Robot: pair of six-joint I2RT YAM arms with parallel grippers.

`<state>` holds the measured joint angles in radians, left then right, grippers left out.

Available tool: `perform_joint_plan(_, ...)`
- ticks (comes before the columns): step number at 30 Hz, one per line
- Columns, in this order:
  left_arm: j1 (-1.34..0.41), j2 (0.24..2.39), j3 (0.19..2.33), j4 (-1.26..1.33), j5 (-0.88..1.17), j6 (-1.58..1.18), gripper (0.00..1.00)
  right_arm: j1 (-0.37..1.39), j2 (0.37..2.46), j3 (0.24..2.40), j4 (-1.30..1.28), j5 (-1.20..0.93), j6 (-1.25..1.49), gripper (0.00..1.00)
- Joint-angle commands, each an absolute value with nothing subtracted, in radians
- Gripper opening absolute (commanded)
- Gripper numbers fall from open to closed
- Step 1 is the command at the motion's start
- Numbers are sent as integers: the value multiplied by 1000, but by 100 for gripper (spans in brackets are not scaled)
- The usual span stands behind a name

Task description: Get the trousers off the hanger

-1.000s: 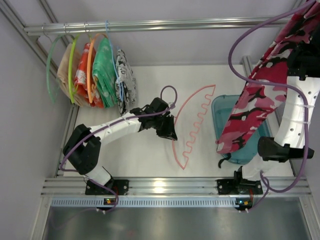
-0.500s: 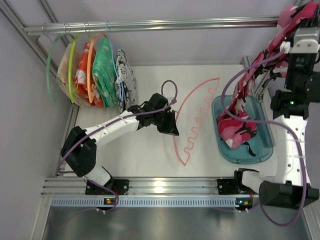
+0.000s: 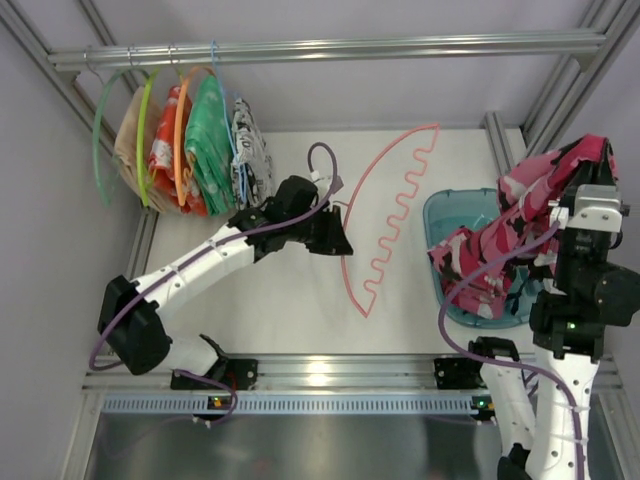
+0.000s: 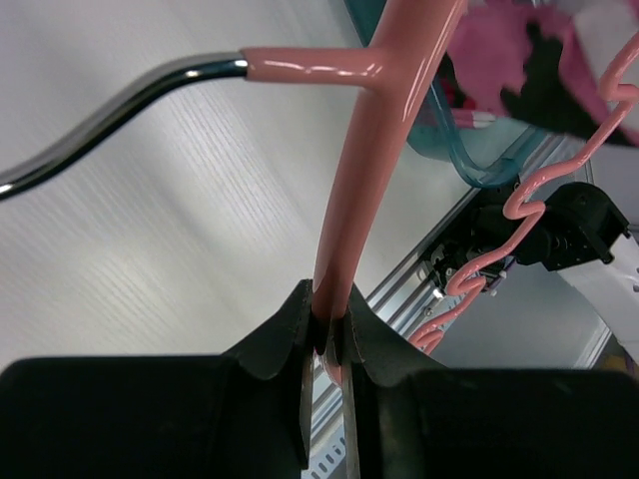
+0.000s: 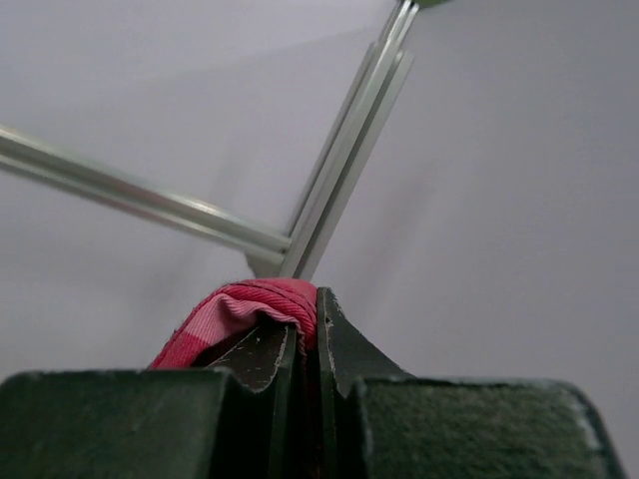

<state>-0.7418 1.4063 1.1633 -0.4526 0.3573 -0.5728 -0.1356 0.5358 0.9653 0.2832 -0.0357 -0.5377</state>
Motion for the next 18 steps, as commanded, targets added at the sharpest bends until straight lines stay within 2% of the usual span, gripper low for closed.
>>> perform_joint_plan(1, -718, 1348, 1207, -414, 330, -534, 0, -144, 494, 931, 166, -14, -514, 0)
perform_joint_plan(8, -699, 1362, 1238, -411, 351, -537, 0, -144, 531, 781, 77, -31, -438, 0)
perform_joint_plan(18, -699, 1348, 1230, -408, 318, -538, 0, -143, 950, 824, 58, -117, -224, 0)
